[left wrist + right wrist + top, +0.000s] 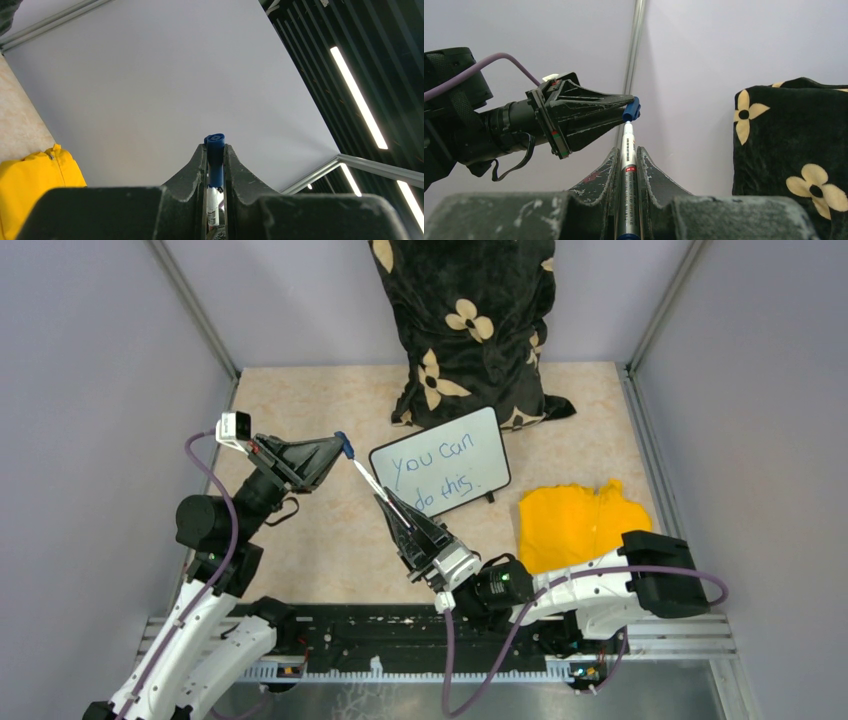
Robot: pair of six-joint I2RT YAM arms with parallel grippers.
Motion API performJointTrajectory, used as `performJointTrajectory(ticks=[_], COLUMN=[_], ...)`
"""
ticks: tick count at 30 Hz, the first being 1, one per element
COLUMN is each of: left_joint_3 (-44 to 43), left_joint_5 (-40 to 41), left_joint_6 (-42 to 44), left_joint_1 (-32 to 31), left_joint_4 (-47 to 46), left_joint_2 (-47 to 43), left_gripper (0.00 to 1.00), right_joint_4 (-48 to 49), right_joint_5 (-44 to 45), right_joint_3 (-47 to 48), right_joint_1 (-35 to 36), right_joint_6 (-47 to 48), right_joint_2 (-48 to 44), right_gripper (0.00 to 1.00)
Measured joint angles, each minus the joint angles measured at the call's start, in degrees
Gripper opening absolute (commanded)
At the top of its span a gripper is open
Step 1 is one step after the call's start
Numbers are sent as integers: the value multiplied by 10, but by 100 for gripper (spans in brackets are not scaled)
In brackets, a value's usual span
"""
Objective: Write a sentence on the whiteboard
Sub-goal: Close the whiteboard marker at the center of the board.
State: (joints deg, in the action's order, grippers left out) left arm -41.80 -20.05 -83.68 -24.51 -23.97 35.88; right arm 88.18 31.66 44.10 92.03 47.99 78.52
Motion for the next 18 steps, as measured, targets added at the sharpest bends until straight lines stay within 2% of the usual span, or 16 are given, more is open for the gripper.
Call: performJointTrajectory(ticks=[18], left_joint_3=[0], left_joint_5=[-1], left_joint_6=[9], left_joint_1=[0], left_joint_4=[0], left_joint_2=[1], left_gripper=[0], right_joint_4=[1], right_joint_5=[2], right_joint_3=[7], right_joint_1=[0], right_joint_6=[5], right_joint_2=[0], right_gripper=[0])
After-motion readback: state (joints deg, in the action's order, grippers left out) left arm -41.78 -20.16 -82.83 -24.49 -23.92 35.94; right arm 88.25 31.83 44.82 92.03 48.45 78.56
